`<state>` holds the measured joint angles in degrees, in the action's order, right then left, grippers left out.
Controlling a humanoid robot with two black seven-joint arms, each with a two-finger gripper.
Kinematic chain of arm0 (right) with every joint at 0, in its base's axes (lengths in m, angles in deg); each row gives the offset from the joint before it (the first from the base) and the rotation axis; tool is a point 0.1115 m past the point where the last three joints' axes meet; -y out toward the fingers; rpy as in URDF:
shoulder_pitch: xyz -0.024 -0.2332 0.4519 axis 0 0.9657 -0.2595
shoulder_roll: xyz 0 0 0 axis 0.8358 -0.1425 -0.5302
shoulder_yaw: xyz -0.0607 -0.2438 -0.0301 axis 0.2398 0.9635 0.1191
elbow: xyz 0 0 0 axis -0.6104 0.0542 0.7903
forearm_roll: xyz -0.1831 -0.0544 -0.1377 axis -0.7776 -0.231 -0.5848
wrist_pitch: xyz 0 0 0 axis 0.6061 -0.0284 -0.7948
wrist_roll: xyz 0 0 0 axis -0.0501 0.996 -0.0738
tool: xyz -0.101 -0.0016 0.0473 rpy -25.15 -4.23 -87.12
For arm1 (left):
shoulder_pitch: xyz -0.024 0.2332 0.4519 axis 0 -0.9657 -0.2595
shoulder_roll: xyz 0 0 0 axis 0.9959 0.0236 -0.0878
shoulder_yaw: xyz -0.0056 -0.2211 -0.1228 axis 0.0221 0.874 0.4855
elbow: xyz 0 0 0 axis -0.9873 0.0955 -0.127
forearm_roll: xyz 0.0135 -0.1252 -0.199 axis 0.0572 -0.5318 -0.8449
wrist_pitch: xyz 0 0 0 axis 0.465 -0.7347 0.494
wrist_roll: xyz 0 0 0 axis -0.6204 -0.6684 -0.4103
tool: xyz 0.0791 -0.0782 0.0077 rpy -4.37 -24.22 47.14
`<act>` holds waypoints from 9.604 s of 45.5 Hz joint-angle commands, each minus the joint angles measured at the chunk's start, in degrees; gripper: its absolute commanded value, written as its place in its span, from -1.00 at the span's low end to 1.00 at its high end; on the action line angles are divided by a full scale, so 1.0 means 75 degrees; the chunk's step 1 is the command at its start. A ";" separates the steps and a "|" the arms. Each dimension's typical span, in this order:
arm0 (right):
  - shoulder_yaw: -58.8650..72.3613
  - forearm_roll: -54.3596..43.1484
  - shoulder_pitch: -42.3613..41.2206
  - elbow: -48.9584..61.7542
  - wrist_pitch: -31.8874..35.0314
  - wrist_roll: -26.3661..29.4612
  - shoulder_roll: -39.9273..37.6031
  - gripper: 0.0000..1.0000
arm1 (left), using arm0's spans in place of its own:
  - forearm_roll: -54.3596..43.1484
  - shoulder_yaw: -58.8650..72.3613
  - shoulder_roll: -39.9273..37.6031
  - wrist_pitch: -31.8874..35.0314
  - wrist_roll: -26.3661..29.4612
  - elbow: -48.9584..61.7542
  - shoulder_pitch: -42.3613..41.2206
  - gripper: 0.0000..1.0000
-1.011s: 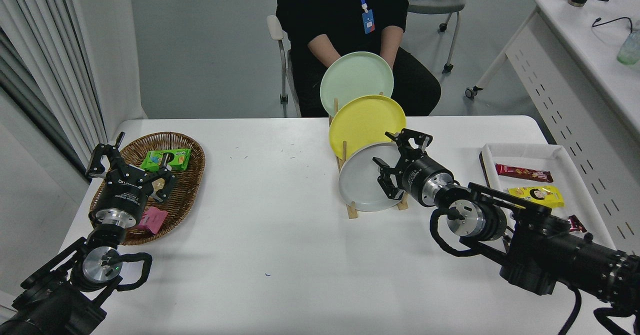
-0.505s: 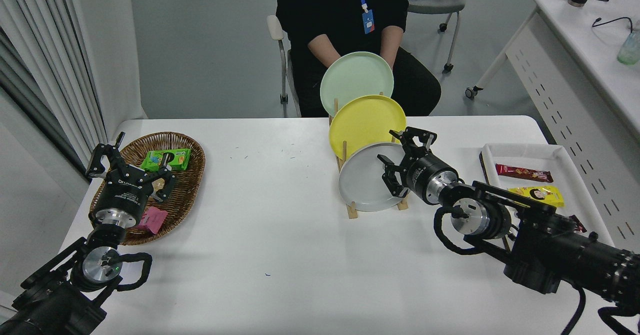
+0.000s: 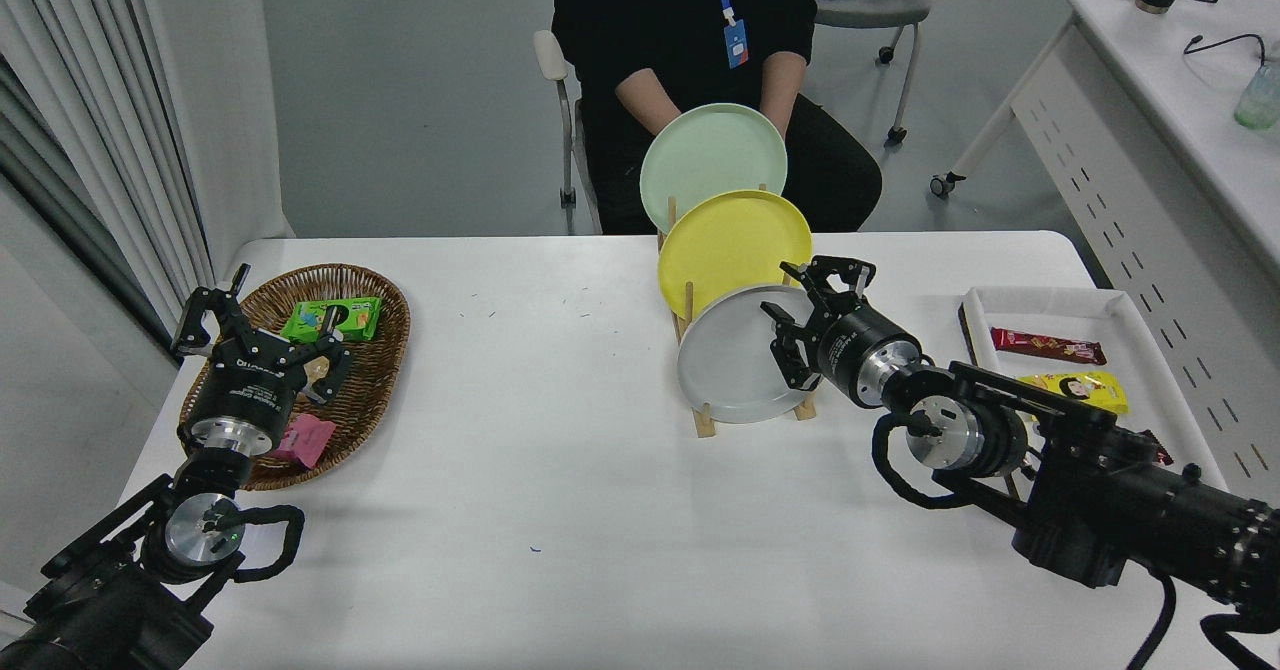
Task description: Place the plate on the table
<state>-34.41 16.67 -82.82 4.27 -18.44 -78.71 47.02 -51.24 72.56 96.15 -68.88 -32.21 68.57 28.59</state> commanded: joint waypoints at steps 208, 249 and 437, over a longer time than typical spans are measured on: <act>-0.0519 0.0288 -0.0206 -0.2225 -0.1007 -0.0040 -0.0921 -1.00 | 0.0000 0.0000 0.0000 0.0000 0.0000 0.0000 0.0000 0.96; -0.0625 0.1976 -0.0851 -0.2706 -0.1664 0.0089 -0.0921 -1.00 | 0.0000 0.0000 0.0000 0.0000 0.0000 0.0000 0.0000 0.96; -0.2277 0.7073 0.0766 -0.2214 -0.4676 0.1953 0.0544 -1.00 | 0.0000 0.0000 0.0000 0.0000 0.0000 0.0000 0.0000 0.96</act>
<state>-51.12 69.90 -79.28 -13.51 -53.52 -64.08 51.16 -51.25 72.56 96.15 -68.88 -32.21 68.57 28.59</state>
